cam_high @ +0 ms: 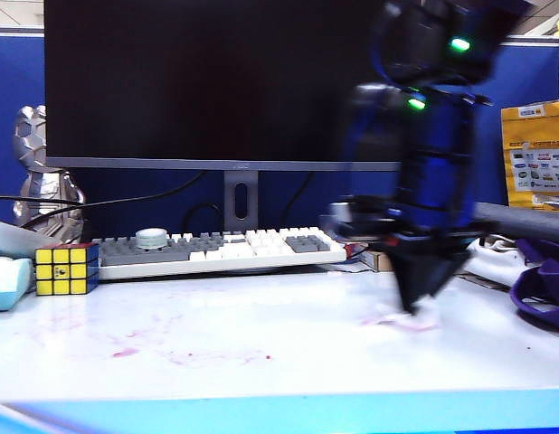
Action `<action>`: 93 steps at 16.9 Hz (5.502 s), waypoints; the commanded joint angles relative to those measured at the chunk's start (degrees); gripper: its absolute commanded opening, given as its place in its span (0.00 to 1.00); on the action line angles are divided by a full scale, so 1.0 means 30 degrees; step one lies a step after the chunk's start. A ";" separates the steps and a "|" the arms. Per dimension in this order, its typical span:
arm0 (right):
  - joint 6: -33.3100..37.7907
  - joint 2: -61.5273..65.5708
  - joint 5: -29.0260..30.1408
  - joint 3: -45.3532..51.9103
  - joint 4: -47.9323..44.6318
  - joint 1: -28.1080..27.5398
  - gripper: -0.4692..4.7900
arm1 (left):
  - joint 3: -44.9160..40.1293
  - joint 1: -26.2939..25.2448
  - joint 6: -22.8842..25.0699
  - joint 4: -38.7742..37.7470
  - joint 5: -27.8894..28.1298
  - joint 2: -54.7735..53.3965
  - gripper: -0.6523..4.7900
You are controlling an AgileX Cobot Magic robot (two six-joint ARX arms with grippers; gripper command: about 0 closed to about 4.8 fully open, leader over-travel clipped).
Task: Use the wet wipes on the table to wipe the cherry juice off the table, then put the wipes back on the table.
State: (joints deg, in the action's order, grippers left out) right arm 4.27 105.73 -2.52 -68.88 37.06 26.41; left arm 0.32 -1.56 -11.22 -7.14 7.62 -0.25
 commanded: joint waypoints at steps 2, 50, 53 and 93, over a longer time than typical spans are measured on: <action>-0.0109 0.0481 0.2761 -0.0160 -0.1297 -0.0525 0.09 | -0.0007 0.0015 0.0080 0.0117 -0.0051 0.0051 0.17; -0.1450 0.2696 0.0015 -0.2798 0.4277 0.6732 0.09 | -0.0007 0.0015 0.0080 0.0117 -0.0044 0.0051 0.17; -0.1428 0.2696 -0.1982 -0.2805 0.3184 0.5158 0.09 | -0.0007 0.0015 0.0080 0.0117 -0.0044 0.0051 0.17; -0.3279 0.0823 -0.0991 -1.5176 1.0309 0.1530 0.09 | -0.0007 0.0015 0.0080 0.0117 -0.0044 0.0051 0.17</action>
State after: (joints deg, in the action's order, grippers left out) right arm -5.67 110.43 -4.49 -112.46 66.41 30.92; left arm 0.32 -1.56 -11.22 -7.16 7.60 -0.27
